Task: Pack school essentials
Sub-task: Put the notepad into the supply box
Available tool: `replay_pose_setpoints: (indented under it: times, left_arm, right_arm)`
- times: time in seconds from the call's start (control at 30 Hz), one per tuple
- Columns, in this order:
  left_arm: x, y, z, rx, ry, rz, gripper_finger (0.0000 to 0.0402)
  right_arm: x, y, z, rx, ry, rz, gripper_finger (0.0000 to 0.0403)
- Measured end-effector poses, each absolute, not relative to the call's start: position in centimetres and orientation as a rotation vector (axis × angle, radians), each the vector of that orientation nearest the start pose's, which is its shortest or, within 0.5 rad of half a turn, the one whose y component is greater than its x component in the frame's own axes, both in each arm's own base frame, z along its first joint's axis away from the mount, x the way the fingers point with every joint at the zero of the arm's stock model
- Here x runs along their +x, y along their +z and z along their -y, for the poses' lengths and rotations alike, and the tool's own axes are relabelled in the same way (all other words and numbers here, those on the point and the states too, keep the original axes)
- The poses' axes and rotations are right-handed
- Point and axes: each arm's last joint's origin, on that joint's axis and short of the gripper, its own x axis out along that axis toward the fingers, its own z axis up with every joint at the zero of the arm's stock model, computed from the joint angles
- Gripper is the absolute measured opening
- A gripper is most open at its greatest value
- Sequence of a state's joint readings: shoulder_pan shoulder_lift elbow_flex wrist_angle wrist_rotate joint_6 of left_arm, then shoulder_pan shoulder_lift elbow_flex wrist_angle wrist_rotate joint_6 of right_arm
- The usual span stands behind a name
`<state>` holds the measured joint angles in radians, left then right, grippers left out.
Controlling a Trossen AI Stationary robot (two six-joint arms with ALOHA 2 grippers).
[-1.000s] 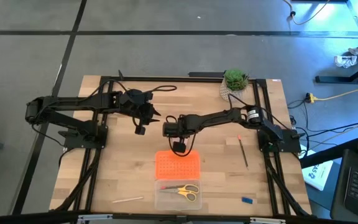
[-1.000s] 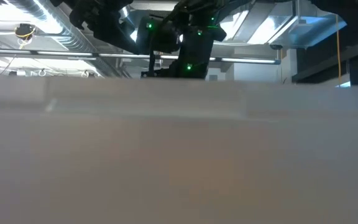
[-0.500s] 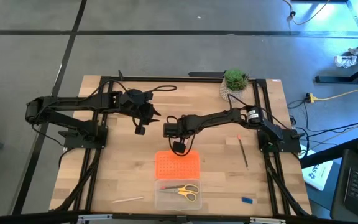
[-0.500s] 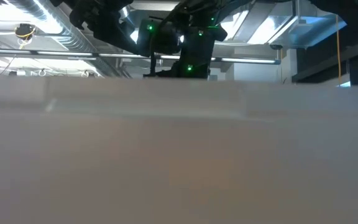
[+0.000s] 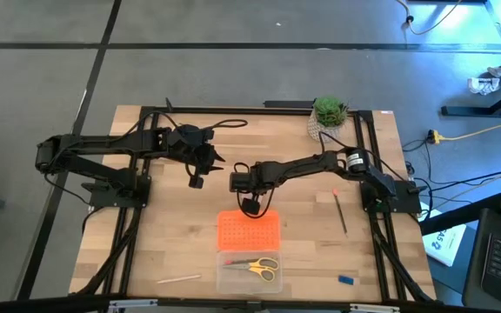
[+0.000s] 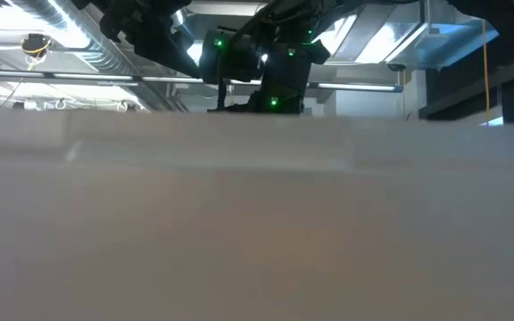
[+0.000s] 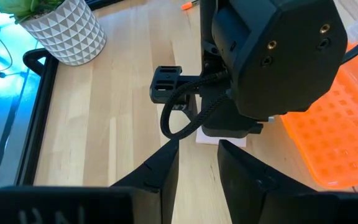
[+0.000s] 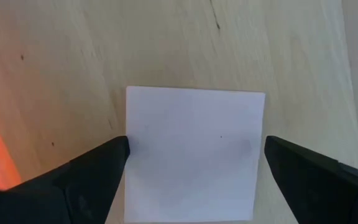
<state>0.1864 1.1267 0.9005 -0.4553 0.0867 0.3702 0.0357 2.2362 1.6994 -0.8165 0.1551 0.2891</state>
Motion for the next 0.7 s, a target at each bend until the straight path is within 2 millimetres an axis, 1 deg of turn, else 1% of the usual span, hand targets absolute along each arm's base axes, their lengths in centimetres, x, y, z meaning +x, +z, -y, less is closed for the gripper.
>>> replay_pose_setpoints:
  times: [0.23,0.37,0.57,0.7]
  left_arm:
    - [23.02,28.46,-4.09,0.263,-0.03,-0.683,0.0104]
    - [23.02,28.46,-4.09,0.263,-0.03,-0.683,0.0104]
    - [23.02,28.46,-4.09,0.263,-0.03,-0.683,0.0104]
    - [23.02,28.46,-4.09,0.263,-0.03,-0.683,0.0104]
  right_arm:
    - [44.97,15.4,-1.07,0.119,-0.292,-1.32,0.0383]
    - [44.94,15.38,-0.94,0.173,-0.274,-1.329,0.0383]
    - [44.97,15.36,-0.71,0.177,-0.278,-1.325,0.0383]
    - [44.81,14.79,-0.7,0.179,-0.277,-1.326,0.0383]
